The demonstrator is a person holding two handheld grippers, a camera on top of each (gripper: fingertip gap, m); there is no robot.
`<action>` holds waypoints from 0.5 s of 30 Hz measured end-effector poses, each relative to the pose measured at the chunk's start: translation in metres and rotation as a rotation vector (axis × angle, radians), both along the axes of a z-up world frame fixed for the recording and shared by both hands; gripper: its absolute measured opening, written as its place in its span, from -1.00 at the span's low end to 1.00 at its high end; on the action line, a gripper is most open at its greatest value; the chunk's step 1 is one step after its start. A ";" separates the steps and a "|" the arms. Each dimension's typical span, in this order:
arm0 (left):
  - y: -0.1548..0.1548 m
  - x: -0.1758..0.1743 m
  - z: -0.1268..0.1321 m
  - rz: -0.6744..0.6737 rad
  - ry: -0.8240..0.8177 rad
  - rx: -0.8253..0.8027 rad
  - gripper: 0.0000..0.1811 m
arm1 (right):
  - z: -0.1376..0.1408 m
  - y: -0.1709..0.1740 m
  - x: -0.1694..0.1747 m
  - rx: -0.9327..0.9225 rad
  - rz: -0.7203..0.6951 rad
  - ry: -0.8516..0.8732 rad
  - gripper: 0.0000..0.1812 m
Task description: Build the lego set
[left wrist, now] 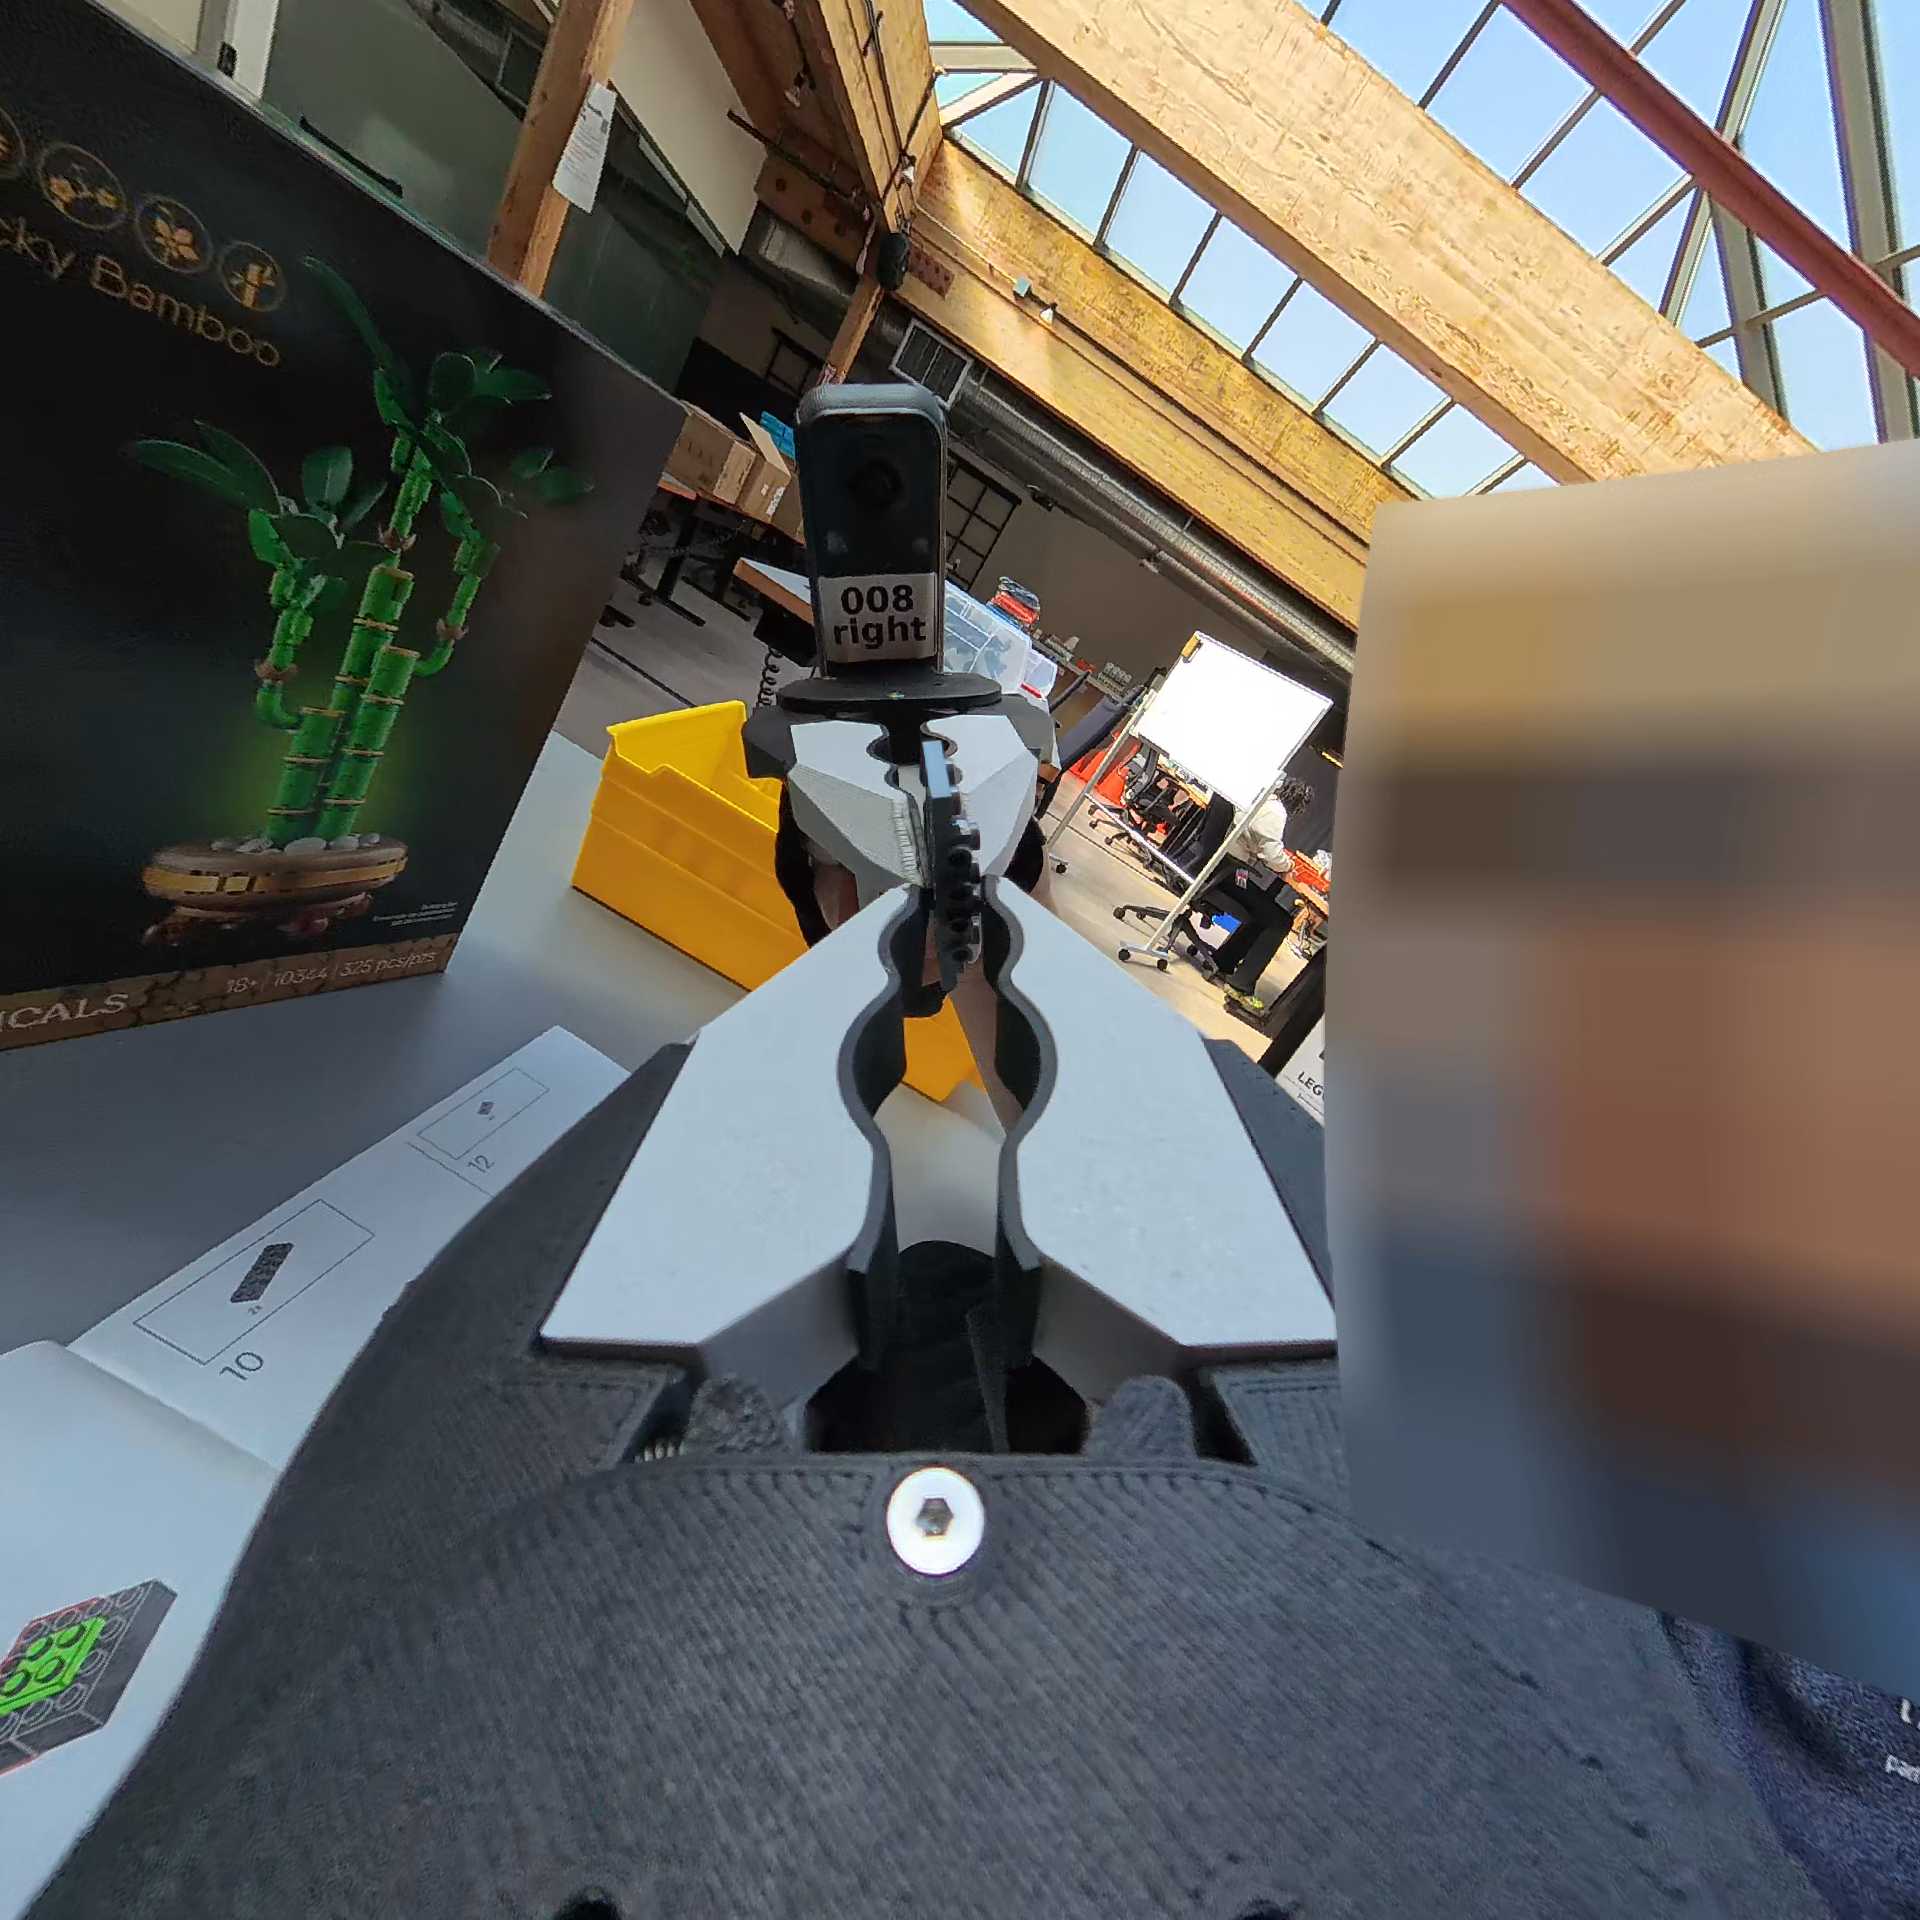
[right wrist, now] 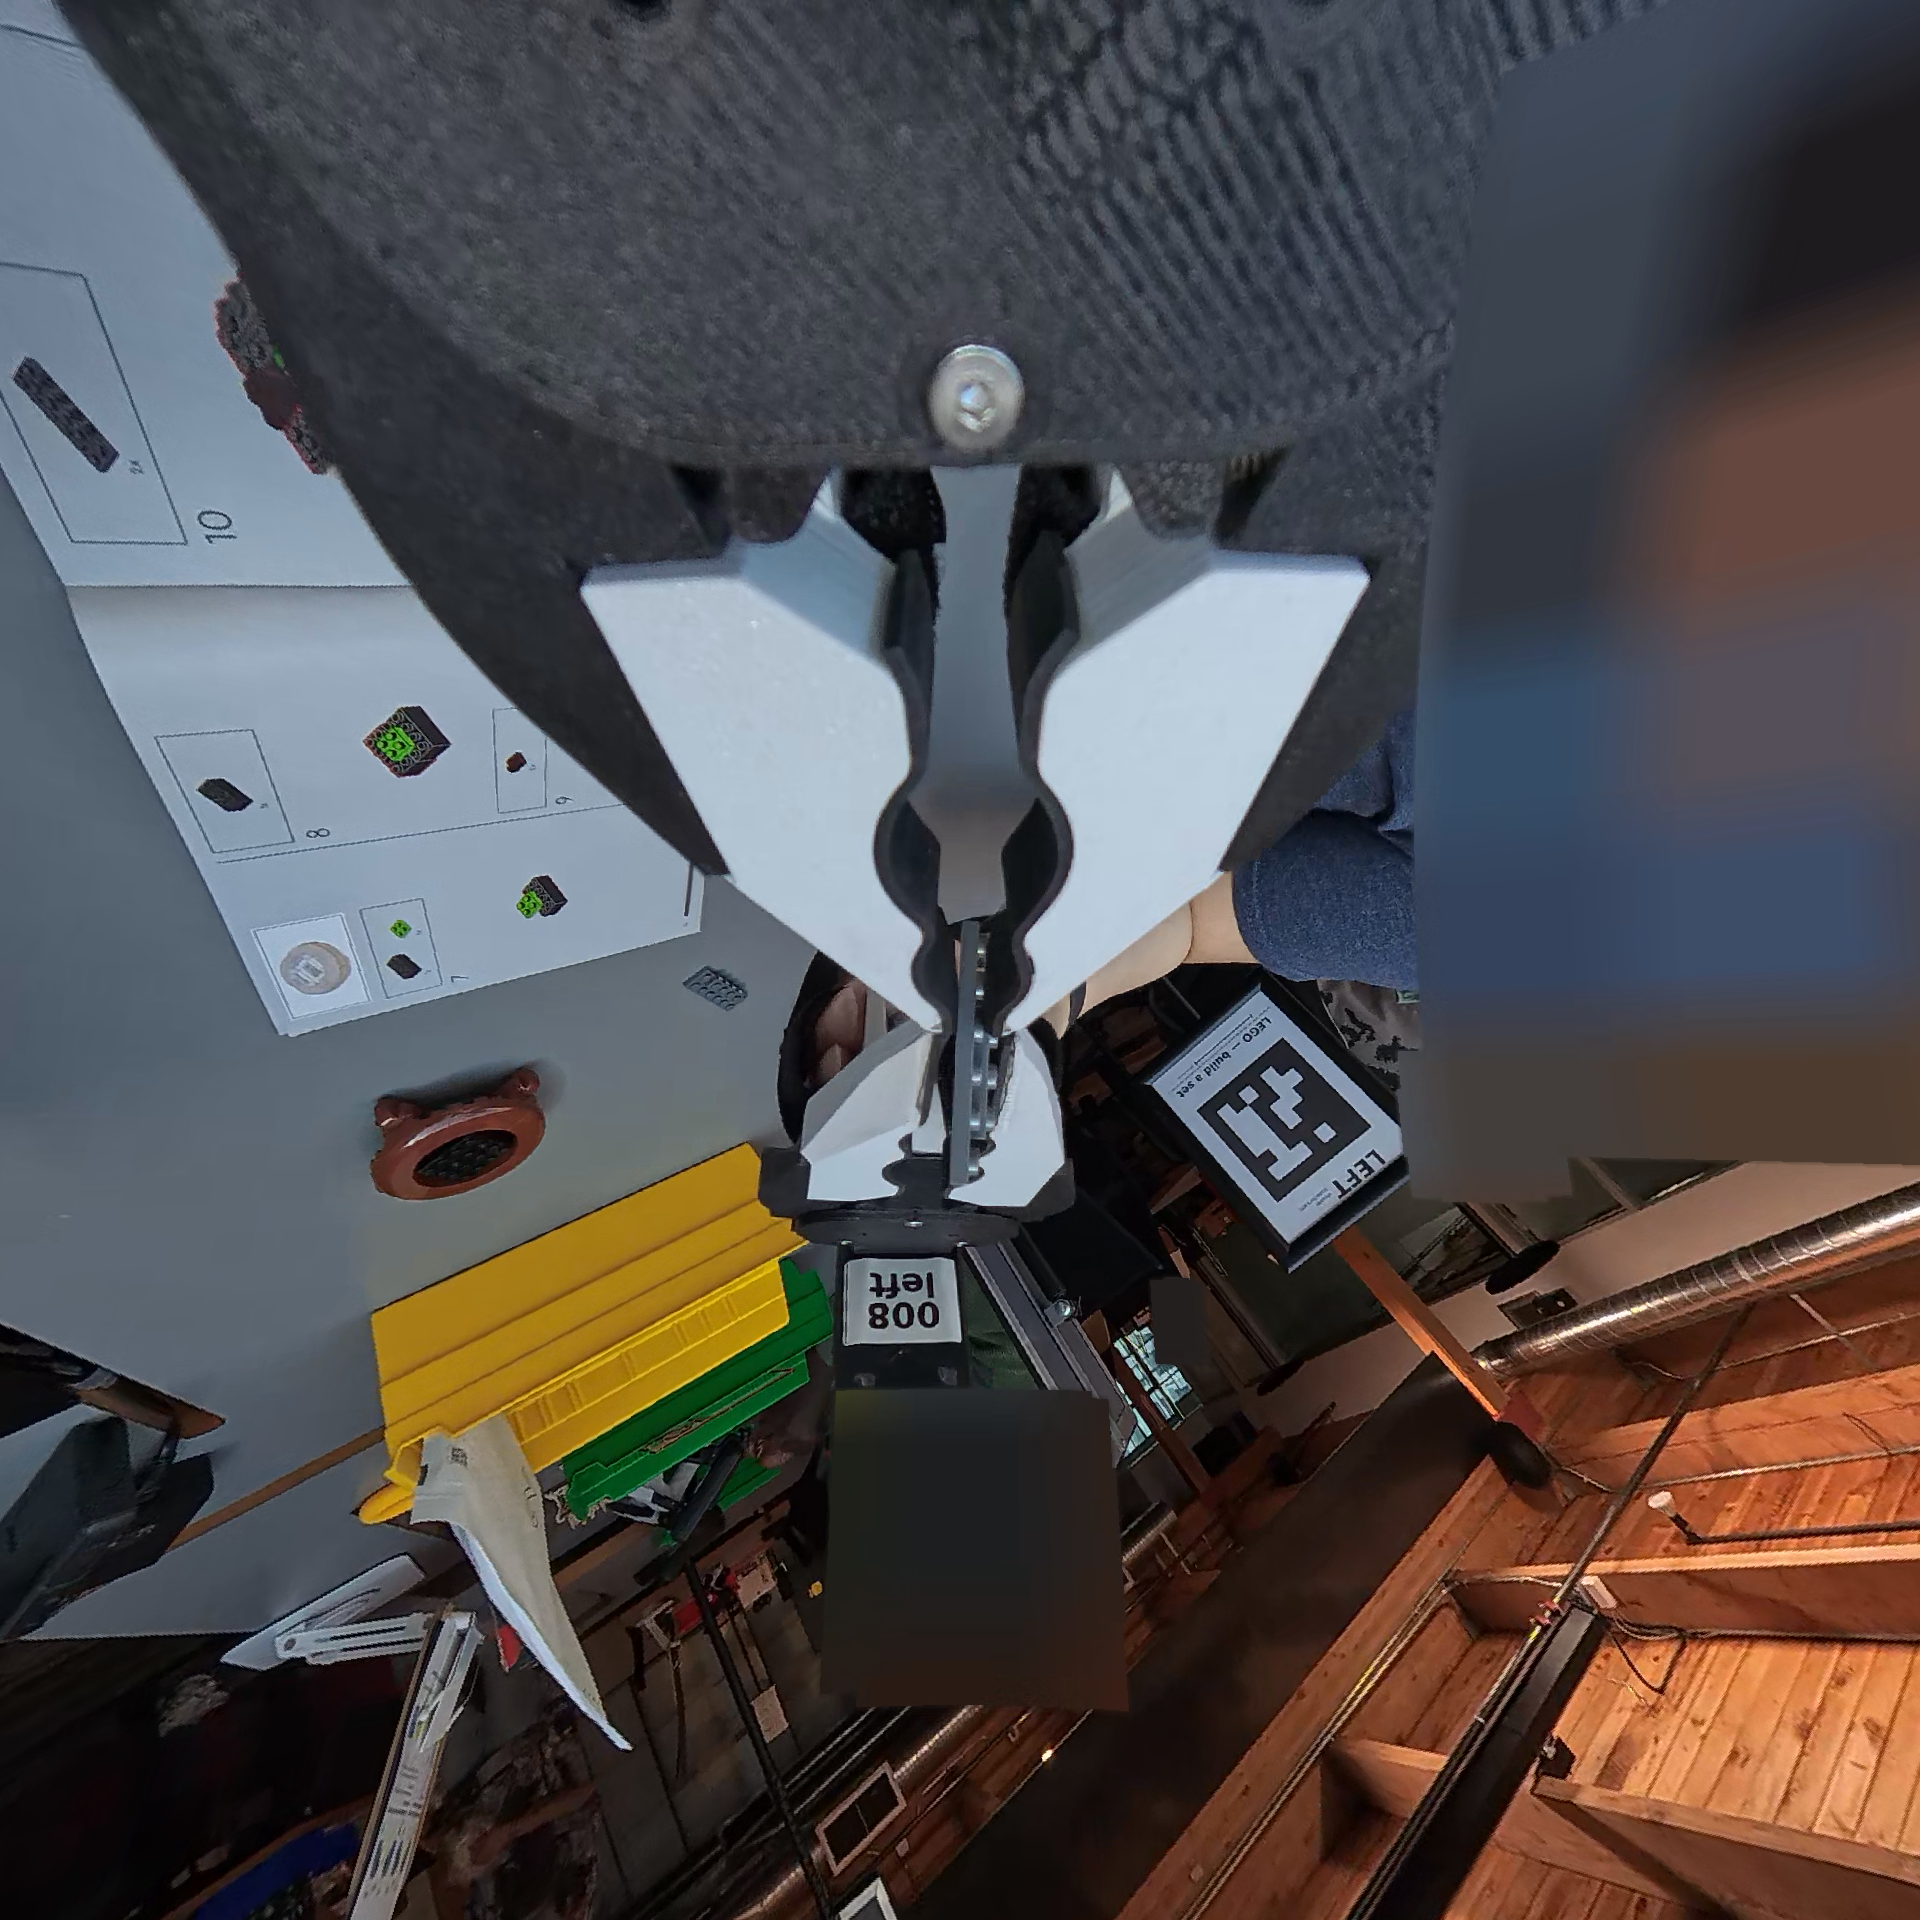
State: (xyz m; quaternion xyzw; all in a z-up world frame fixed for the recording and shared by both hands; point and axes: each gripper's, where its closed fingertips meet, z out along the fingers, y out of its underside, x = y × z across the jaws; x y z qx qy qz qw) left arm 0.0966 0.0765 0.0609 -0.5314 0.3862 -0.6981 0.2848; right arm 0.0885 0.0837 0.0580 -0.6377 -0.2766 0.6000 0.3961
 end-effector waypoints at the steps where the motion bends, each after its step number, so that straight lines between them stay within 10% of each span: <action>1: 0.000 0.000 0.000 -0.001 0.005 -0.003 -0.89 | 0.000 0.000 0.000 -0.004 0.003 0.003 -0.96; 15: -0.001 -0.009 -0.001 0.031 0.080 0.062 -0.94 | 0.000 0.000 -0.010 0.039 0.002 -0.001 -0.96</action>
